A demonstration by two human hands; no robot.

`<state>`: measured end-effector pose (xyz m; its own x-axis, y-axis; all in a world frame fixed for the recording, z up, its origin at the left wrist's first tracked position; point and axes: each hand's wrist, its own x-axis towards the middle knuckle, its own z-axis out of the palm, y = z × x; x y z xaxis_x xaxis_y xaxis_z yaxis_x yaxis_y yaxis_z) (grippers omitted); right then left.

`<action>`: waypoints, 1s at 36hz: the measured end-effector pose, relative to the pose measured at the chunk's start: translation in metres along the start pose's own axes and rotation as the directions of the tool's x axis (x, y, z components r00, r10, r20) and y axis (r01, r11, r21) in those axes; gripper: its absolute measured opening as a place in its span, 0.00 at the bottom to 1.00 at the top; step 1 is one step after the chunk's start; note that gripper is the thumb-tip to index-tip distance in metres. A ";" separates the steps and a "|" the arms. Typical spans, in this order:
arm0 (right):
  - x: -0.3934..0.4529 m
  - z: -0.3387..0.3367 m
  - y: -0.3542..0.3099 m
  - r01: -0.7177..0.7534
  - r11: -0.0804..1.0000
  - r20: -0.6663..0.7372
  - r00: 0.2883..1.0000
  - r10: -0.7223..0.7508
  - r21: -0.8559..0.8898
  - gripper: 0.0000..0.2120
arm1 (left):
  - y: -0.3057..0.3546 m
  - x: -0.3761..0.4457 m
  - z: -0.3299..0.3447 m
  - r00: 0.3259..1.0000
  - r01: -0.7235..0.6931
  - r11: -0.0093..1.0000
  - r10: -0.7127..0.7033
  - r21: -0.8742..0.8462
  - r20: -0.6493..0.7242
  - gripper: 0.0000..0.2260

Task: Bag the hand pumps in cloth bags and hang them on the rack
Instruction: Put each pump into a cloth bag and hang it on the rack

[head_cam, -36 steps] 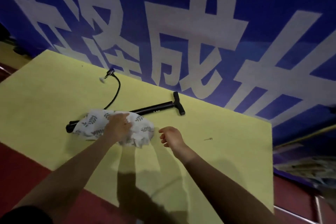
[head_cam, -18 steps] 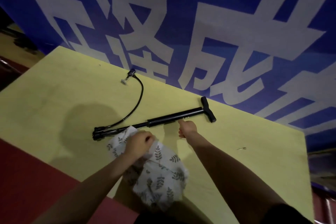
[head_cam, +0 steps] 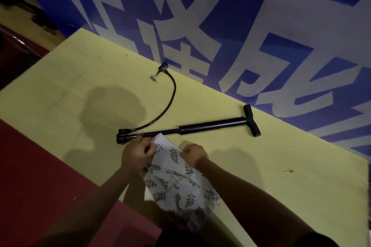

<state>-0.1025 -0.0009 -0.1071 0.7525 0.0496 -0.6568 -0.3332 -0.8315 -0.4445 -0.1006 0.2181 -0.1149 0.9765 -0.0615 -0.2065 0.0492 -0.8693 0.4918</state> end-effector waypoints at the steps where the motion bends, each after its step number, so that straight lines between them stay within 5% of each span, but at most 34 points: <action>1: 0.001 0.000 0.000 -0.018 0.999 -0.006 1.000 0.018 0.033 0.15 | -0.001 -0.001 0.002 1.000 0.008 1.000 -0.008 -0.002 0.027 0.27; 6: -0.003 -0.017 0.000 -0.036 0.883 -0.083 0.993 0.085 0.468 0.20 | 0.014 -0.004 0.002 0.999 0.029 0.997 -0.027 -0.077 0.027 0.33; 10: -0.011 -0.041 0.009 -0.077 0.595 -0.020 0.988 0.155 0.800 0.09 | 0.053 -0.009 0.002 0.996 0.052 0.968 -0.031 -0.245 0.089 0.36; 14: -0.030 -0.067 0.012 -0.063 0.343 0.016 0.990 0.137 0.937 0.15 | 0.087 -0.019 0.013 0.983 0.162 0.742 -0.064 -0.651 0.172 0.36; 18: -0.067 -0.094 0.009 0.092 0.368 -0.093 0.996 -0.017 0.925 0.14 | 0.143 -0.038 0.006 0.960 0.276 0.463 -0.081 -0.842 0.270 0.31; 23: -0.126 -0.124 0.022 0.306 0.352 -0.270 0.951 -0.148 0.884 0.08 | 0.186 -0.038 -0.007 0.815 0.579 0.070 -0.016 -0.812 0.579 0.26; 28: -0.170 -0.118 0.060 0.434 0.402 -0.413 0.900 -0.144 0.806 0.10 | 0.233 -0.052 -0.023 0.851 0.499 0.157 0.100 -0.852 0.516 0.14; 36: -0.235 -0.078 0.135 0.478 0.483 -0.529 0.848 -0.037 0.734 0.14 | 0.284 -0.095 -0.038 0.913 0.332 0.120 0.209 -0.936 0.351 0.19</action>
<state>-0.2803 -0.1685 0.0352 0.9507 -0.2200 -0.2185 -0.2177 0.0281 -0.9756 -0.1711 -0.0047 0.0762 0.8282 -0.4099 -0.3822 0.5262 0.3341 0.7820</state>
